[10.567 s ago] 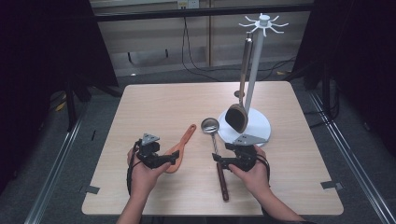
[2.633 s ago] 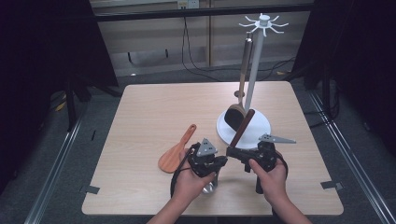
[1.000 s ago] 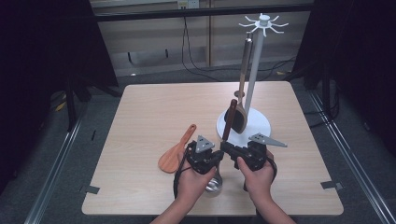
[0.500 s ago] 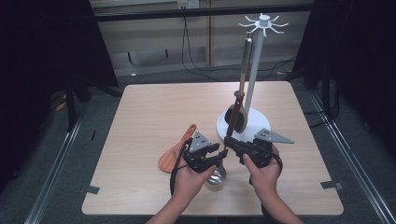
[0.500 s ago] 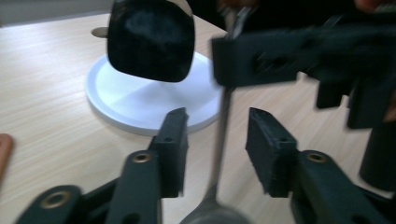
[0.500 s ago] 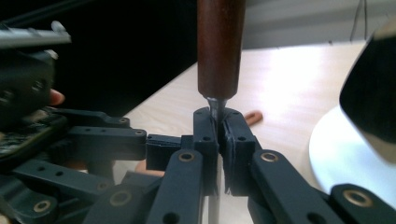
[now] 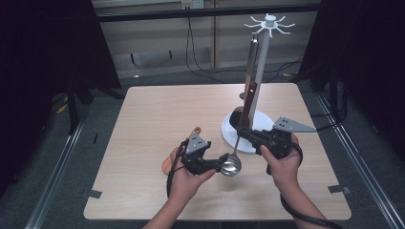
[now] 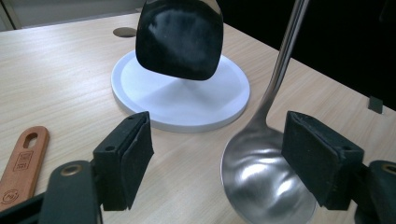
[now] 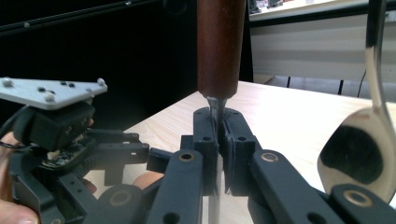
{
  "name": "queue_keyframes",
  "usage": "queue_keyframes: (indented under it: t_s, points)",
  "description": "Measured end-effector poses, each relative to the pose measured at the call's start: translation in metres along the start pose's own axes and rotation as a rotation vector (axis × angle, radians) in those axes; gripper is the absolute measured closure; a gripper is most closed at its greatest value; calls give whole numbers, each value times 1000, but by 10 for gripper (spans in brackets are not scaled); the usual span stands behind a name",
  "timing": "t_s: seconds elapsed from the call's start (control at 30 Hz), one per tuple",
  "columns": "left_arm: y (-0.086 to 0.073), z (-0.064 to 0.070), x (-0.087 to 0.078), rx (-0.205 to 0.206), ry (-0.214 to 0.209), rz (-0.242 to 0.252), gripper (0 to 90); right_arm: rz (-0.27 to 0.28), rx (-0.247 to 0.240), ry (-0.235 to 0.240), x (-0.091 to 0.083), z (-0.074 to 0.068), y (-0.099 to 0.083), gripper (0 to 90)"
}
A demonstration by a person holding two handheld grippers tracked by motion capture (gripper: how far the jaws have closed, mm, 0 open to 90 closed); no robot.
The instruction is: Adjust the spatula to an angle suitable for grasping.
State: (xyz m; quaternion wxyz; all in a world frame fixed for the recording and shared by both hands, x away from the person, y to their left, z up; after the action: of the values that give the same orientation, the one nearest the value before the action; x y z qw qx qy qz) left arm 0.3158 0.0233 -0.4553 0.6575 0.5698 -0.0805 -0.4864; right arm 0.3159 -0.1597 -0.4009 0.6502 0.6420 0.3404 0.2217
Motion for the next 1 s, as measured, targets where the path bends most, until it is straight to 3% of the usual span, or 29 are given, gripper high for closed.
queue_keyframes:
  t_s: [0.2,0.5,1.0]
  points:
    - [-1,-3,-1,-5,5,-7,207,15,-8,37,-1,6,9,860]
    - [-3,-5,0,-27,0,-1,193,32,-36,35,-4,15,23,860]
    - [-7,-10,2,-29,9,-27,170,39,-74,19,-6,28,48,859]
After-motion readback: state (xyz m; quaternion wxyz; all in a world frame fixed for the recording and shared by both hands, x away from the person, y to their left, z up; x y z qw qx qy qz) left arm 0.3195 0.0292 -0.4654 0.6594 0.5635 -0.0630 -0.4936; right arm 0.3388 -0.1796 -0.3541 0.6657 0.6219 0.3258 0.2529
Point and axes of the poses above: each handheld gripper's, and its own axes: x roughly forward along the jaws, y roughly out of its top, z roughly to its right, the point moved 5 cm from there along x, roughly forward along the jaws, and after that the axes turned 12 degrees about -x, right-handed, at the moved point
